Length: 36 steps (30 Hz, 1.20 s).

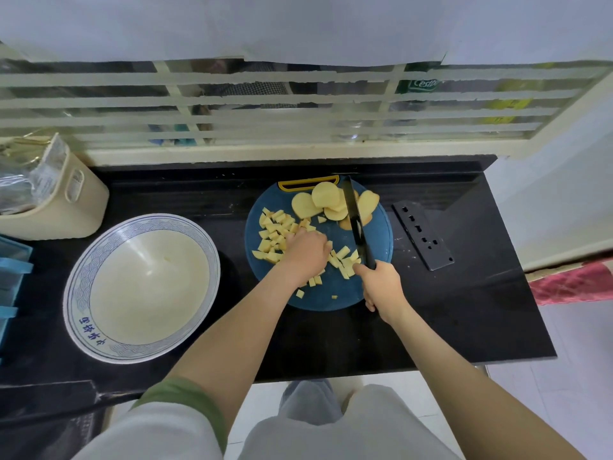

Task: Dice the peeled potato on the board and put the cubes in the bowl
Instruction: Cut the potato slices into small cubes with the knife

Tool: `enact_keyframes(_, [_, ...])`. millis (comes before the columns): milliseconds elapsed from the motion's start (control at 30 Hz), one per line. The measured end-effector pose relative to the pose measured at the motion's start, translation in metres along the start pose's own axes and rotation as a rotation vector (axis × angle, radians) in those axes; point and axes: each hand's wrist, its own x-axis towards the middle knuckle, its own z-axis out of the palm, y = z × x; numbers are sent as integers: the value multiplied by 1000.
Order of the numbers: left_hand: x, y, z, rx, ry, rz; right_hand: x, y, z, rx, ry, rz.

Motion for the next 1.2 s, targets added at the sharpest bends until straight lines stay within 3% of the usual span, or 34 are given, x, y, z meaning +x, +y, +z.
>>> enact_keyframes(367, [15, -2, 1, 178, -44, -4, 10, -6, 3, -51, 31, -28])
enact_keyframes(533, [12, 9, 6, 252, 65, -1, 15, -6, 2, -52, 21, -45])
enact_keyframes(667, [12, 26, 13, 239, 117, 89, 21, -8, -7, -37, 10, -44])
enact_keyframes(900, [30, 38, 14, 203, -90, 27, 30, -10, -25, -40, 9, -56])
enact_keyframes(1200, [28, 35, 12, 155, 7, 40, 34, -5, -25, -61, -65, -45])
